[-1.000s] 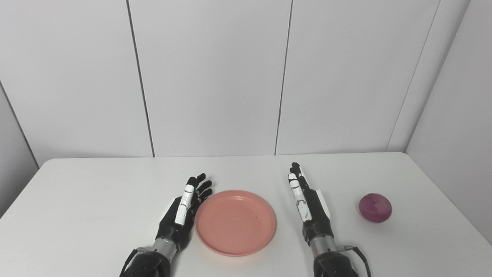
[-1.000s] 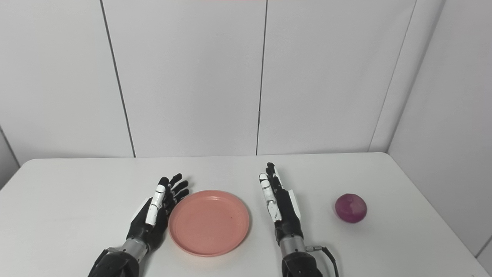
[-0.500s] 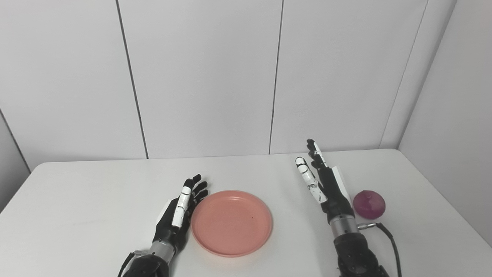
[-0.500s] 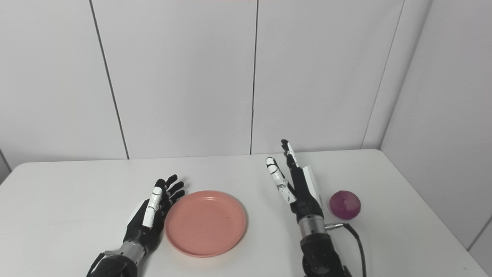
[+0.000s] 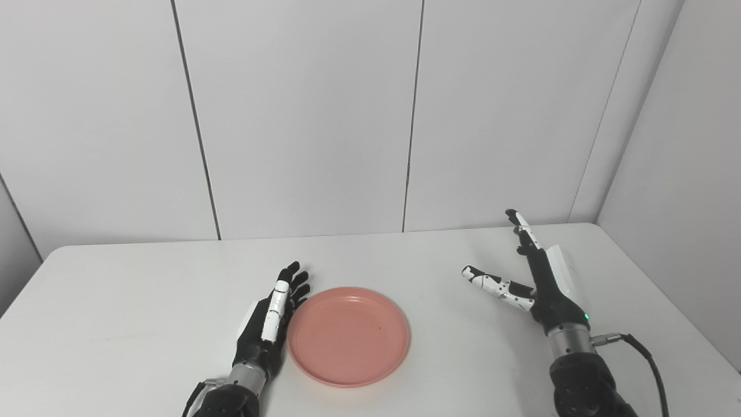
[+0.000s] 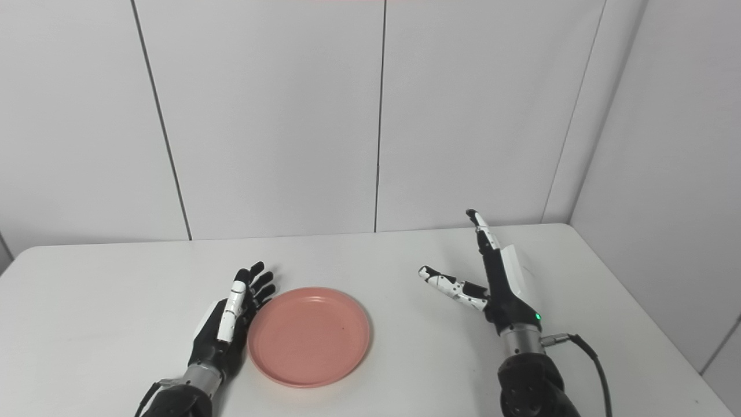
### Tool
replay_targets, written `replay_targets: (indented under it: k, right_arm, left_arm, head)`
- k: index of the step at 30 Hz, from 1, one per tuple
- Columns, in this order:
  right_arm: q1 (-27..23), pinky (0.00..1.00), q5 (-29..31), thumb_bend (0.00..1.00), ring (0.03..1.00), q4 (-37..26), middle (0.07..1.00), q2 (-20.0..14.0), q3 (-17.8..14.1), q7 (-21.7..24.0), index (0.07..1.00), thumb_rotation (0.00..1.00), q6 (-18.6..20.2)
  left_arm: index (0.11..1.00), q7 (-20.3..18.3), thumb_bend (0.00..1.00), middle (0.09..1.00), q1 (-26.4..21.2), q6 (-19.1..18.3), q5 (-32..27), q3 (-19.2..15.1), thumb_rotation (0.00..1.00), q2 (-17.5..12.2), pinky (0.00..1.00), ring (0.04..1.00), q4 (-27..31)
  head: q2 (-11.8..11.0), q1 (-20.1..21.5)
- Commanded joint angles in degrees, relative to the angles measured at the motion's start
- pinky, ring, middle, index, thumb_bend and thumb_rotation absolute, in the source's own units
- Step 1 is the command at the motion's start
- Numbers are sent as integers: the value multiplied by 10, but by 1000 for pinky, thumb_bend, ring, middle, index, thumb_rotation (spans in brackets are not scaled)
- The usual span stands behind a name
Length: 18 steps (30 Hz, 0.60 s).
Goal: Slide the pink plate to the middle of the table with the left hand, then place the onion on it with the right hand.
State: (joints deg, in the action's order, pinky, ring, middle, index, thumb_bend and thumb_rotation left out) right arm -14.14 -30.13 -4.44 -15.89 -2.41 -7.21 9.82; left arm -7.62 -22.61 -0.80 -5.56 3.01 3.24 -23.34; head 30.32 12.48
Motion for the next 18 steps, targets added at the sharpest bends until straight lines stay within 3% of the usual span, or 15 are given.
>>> replay_targets:
  k: [1, 18]
  right_arm:
    - [-20, 738, -14, 793, 853, -18, 898, -10, -7, -13, 917, 390, 7]
    - [-19, 777, -56, 829, 880, -19, 907, -55, -21, 7, 915, 410, 73]
  left_arm:
    - [947, 6, 670, 953, -23, 33, 8, 0, 1000, 5, 973, 945, 11]
    - [950, 9, 663, 956, -22, 34, 20, -7, 1000, -9, 1000, 957, 8]
  head:
    - [0, 2]
    - [-7, 29]
